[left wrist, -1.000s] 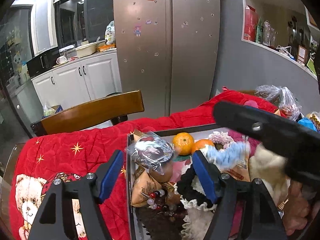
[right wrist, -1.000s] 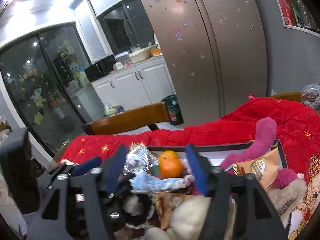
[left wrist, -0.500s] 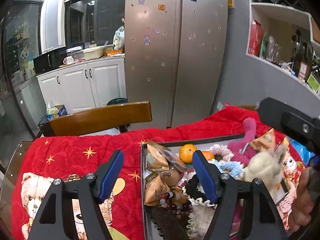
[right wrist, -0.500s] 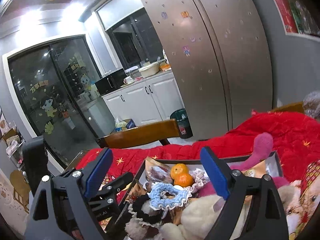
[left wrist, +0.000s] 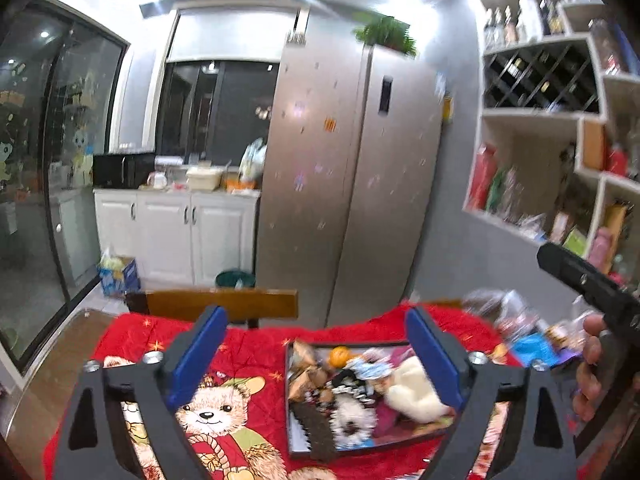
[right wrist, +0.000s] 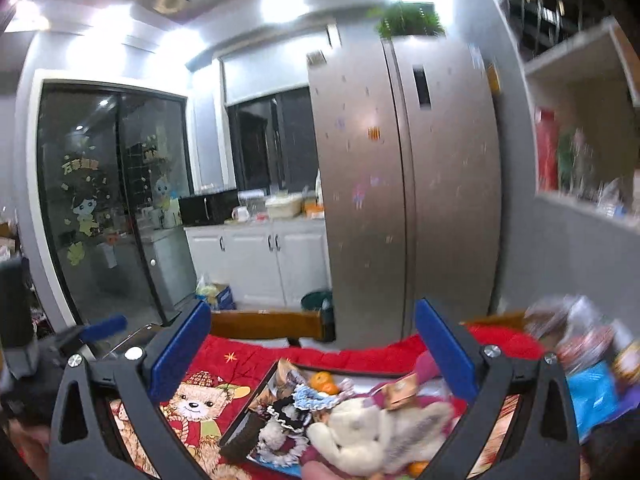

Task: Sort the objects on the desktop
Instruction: 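Withdraw both open grippers from the tray back over the quilt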

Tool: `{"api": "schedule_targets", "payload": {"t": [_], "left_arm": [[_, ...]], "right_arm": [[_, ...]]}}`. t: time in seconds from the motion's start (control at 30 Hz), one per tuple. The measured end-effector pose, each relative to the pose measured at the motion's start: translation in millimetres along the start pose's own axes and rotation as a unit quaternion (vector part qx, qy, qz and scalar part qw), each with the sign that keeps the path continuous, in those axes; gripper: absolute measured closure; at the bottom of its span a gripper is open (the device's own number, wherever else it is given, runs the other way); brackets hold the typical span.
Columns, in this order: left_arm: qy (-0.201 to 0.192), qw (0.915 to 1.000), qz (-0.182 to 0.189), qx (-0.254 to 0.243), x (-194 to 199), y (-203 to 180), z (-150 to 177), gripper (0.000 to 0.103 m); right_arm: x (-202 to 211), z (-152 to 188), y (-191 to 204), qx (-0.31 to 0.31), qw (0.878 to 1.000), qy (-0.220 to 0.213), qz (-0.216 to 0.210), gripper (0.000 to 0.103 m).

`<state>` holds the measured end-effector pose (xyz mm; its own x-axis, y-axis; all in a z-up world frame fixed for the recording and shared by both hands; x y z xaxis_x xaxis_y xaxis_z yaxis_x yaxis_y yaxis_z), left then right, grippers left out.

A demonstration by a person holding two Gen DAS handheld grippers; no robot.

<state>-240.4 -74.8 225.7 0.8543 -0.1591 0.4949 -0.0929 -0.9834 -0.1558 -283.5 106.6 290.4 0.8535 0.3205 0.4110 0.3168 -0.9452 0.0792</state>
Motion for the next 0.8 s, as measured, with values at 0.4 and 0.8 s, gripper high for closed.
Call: {"api": "schedule_targets", "payload": {"t": [0.4, 0.8], "left_arm": [[-0.002, 0.9995, -0.024, 0.019, 59, -1, 58, 0.000], [0.033, 0.9956, -0.082, -0.032, 37, -16, 205, 0.000]], "right_arm": [[118, 45, -12, -0.026, 0.993, -0.039, 0.107, 0.000], [91, 185, -28, -0.036, 0.992, 0.012, 0.119, 0.000]]}}
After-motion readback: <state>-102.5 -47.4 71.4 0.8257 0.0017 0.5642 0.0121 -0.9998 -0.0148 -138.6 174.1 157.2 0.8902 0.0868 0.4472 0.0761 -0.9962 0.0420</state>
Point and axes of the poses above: each gripper's, at about its wrist camera, not at the fingertips, and x roughly against the way its jaws point, y to its left, z to its underside, the point moved 8 cm from there along -x, roughly the way its jaws point, and after that the axes turned 12 degrees about y, right-handed, at the moved point
